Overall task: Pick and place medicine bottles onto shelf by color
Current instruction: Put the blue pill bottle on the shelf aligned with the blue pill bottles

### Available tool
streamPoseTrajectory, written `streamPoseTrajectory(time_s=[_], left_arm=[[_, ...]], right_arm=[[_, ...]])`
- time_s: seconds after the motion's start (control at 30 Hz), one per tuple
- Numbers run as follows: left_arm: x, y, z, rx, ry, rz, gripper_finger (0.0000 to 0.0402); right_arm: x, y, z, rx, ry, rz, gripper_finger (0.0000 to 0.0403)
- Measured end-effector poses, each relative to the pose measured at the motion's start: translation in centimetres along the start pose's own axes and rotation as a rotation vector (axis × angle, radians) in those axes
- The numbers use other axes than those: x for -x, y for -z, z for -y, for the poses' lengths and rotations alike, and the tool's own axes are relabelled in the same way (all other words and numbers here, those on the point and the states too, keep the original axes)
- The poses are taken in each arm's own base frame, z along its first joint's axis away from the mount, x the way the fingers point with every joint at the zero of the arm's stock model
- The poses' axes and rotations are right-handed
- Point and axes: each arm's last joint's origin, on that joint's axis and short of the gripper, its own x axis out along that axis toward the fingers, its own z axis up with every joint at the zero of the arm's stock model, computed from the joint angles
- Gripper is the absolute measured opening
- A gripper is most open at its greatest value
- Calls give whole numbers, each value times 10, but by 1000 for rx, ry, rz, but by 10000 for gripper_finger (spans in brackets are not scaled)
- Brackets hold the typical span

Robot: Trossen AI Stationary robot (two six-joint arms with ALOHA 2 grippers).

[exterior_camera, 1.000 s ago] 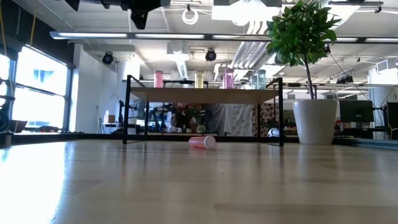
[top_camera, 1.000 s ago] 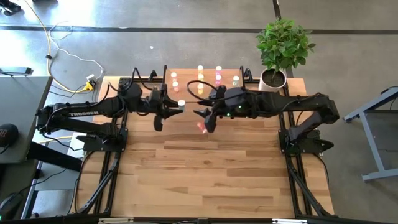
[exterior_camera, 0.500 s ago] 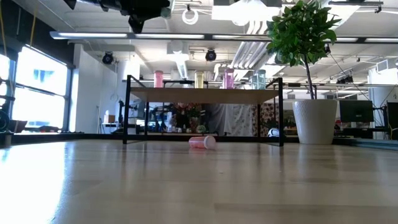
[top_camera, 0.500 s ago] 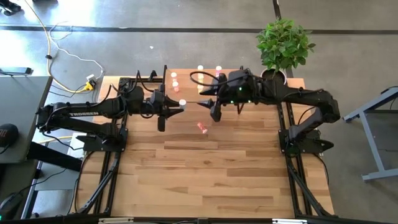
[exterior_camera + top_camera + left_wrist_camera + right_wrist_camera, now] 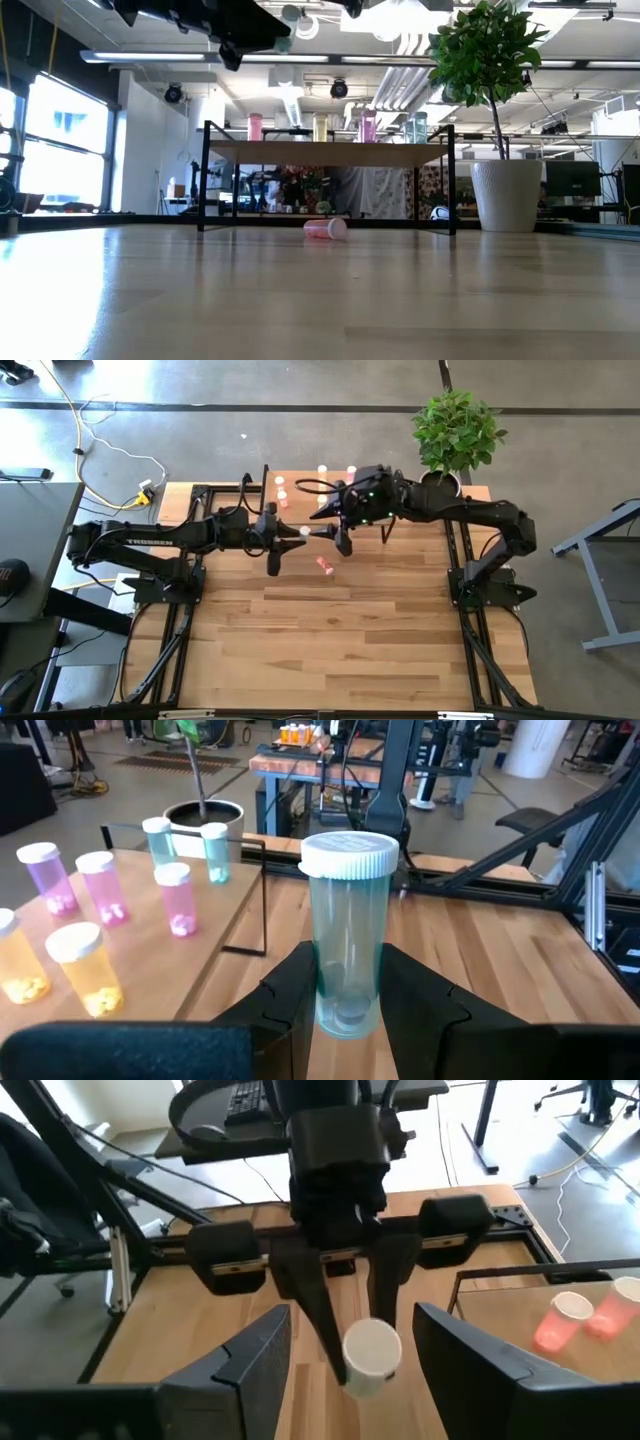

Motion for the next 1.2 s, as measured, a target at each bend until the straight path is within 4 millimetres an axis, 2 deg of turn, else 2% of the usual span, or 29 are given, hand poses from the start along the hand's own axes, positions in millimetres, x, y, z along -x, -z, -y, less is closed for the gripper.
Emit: streamPoseTrajectory(time_s=[0.67,1.2], left_arm=[[-3,-5,0,-2,8,70,87],[-3,-4,0,-2,7,59,87]], right_arm=[[-36,17,8,-25,14,-63,202],[-37,17,8,-32,14,-65,193]])
